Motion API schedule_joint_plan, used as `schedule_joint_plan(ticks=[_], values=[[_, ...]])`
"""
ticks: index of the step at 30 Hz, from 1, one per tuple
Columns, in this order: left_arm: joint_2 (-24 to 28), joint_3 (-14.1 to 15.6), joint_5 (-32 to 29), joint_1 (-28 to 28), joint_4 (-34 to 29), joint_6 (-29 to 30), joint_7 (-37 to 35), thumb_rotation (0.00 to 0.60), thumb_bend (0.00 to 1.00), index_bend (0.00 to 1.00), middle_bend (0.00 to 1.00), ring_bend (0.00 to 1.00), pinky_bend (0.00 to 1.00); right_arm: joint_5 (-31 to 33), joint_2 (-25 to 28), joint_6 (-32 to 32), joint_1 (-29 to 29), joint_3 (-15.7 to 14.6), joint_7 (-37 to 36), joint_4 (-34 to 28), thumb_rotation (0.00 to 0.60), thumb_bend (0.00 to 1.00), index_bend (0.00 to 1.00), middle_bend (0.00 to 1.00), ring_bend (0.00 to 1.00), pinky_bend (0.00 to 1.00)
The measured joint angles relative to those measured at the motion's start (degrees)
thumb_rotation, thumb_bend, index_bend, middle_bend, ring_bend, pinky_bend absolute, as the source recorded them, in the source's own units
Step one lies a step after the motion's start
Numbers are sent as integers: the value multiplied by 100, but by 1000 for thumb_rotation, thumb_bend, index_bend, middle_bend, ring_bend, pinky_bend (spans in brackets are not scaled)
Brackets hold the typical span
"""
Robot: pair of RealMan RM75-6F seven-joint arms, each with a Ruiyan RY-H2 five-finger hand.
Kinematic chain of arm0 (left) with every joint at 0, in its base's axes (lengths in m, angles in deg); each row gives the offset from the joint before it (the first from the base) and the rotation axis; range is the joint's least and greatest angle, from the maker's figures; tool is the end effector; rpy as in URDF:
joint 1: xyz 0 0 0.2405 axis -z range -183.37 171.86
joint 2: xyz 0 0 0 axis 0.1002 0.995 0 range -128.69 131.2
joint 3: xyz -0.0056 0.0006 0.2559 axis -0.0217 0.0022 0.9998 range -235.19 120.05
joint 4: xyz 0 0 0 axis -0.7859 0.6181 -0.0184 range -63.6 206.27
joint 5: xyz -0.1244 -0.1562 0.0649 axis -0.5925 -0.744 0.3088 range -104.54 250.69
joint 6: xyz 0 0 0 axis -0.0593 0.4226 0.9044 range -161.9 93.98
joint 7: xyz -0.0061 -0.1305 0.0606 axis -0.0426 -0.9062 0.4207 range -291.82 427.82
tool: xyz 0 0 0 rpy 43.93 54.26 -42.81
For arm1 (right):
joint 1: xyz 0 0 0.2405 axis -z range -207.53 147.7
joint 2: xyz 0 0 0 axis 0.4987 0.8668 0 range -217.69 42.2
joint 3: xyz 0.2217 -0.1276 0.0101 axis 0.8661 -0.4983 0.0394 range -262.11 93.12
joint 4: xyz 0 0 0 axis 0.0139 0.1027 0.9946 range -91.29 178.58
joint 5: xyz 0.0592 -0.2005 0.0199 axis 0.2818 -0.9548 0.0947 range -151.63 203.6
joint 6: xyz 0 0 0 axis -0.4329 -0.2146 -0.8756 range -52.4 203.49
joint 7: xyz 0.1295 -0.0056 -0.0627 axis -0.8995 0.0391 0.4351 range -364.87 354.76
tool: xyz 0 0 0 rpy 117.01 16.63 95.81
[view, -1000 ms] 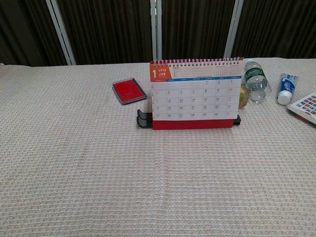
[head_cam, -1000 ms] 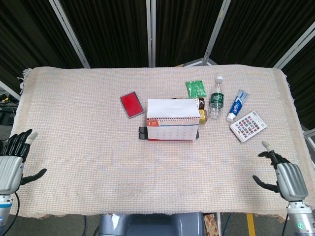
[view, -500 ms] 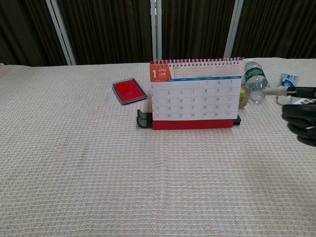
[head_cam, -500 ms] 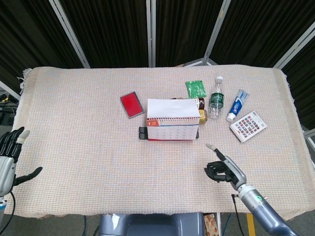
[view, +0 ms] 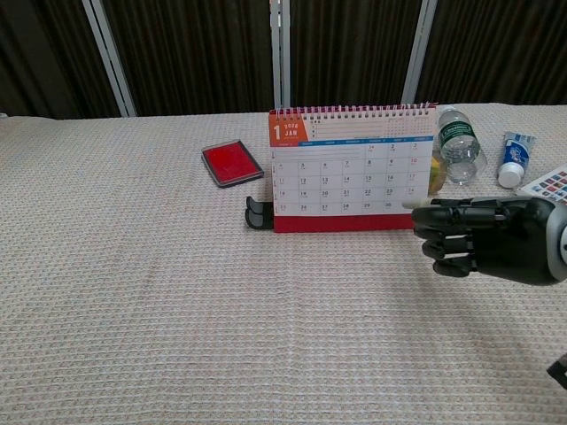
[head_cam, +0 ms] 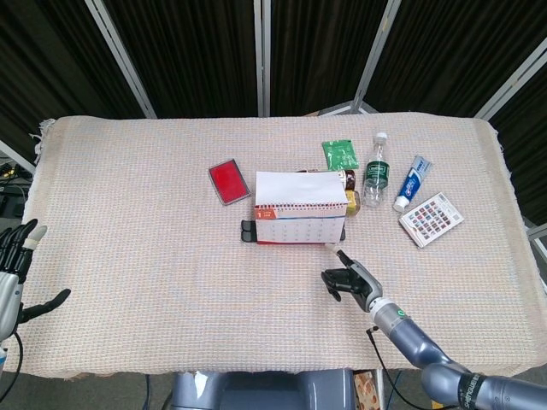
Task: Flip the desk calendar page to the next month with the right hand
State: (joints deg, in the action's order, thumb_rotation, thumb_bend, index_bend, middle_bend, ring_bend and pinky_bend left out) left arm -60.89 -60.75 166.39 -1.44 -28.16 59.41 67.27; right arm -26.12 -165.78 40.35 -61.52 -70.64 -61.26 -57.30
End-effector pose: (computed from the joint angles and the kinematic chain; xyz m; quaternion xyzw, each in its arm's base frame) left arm -0.2657 0.1748 0.1736 -0.5789 -0.3487 -0.4844 0.5555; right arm -0.1822 -0.2800 -0.0084 0.2208 -0.8894 0.3942 0.0694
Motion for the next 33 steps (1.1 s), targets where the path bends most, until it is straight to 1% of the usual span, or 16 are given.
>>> schedule_joint_plan(ticks=[4, 8, 20, 26, 33], values=[[-5, 0, -11, 10, 4, -28, 7, 600, 81, 0, 0, 0, 0, 211, -186, 132, -51, 25, 65, 239, 600, 415, 0, 758, 712, 812], [-6, -5, -5, 7, -6, -14, -9, 600, 81, 0, 0, 0, 0, 359, -275, 296, -81, 113, 70, 388, 600, 416, 0, 758, 712, 810], [12, 9, 18, 8, 7, -29, -59, 600, 81, 0, 0, 0, 0, 792, -460, 413, -134, 286, 323, 767, 600, 432, 0, 758, 712, 811], [6, 15, 18, 25, 23, -70, -66, 600, 81, 0, 0, 0, 0, 1010, -482, 365, -96, 386, 422, 835, 600, 435, 0, 758, 712, 811], [-2, 22, 32, 29, 17, -75, -54, 600, 81, 0, 0, 0, 0, 1043, -450, 330, -24, 513, 552, 747, 600, 438, 0, 758, 712, 811]])
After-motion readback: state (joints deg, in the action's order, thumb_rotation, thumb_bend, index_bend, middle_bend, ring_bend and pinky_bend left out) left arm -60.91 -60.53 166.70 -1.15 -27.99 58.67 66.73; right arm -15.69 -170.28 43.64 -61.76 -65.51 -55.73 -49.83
